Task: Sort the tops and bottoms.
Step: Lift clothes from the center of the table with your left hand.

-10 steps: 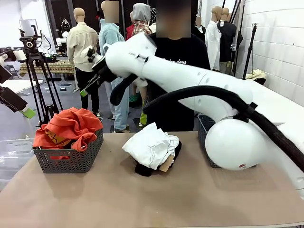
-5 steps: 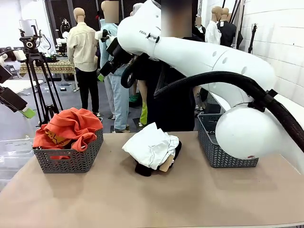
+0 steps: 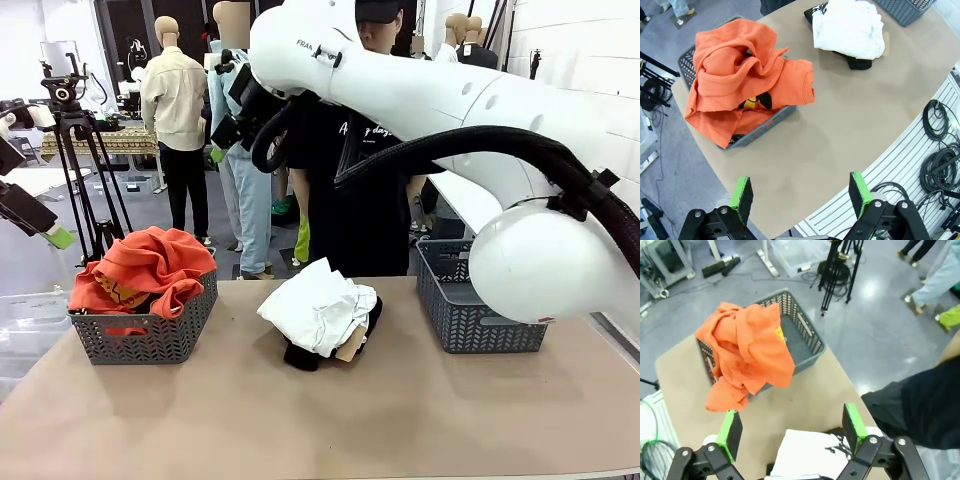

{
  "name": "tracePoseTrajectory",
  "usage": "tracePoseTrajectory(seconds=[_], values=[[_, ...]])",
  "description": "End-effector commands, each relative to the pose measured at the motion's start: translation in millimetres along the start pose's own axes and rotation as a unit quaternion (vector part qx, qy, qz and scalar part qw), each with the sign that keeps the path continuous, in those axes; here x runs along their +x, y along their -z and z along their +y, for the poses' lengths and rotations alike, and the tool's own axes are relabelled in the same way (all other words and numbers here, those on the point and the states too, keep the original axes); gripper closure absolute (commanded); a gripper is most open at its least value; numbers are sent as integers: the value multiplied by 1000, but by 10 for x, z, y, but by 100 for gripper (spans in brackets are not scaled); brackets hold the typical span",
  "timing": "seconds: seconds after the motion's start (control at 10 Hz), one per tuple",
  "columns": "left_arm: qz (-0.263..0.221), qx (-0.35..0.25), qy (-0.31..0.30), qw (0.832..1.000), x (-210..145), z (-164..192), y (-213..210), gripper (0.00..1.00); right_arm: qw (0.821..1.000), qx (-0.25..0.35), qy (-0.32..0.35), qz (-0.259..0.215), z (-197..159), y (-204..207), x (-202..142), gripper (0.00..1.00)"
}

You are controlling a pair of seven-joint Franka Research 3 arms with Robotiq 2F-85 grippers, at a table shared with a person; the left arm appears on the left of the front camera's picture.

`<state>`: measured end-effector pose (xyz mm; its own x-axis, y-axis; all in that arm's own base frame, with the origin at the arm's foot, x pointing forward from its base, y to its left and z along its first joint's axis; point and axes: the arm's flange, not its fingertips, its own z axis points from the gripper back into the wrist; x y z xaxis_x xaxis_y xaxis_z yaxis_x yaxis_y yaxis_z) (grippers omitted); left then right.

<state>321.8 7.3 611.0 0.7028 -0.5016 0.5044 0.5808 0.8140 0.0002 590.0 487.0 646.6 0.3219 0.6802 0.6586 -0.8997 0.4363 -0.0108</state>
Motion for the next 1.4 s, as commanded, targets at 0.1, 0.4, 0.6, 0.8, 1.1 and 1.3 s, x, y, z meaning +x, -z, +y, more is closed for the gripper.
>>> tracePoseTrajectory(seconds=[0.1,0.4,0.6,0.8,1.1,1.3], values=[[-4,1,-6,1000,29,7,-3,0,1000,19,8,22,-12,-54,-183,0],[-4,1,-6,1000,29,7,-3,0,992,33,122,24,178,-520,-1496,0],[-4,1,-6,1000,29,7,-3,0,979,47,189,66,389,-778,-2182,0],[-4,1,-6,1000,29,7,-3,0,954,36,271,123,488,-950,-2730,0],[-4,1,-6,1000,29,7,-3,0,966,36,230,114,-333,-737,-1373,0],[-4,1,-6,1000,29,7,-3,0,959,28,256,120,-188,-886,-1695,0]])
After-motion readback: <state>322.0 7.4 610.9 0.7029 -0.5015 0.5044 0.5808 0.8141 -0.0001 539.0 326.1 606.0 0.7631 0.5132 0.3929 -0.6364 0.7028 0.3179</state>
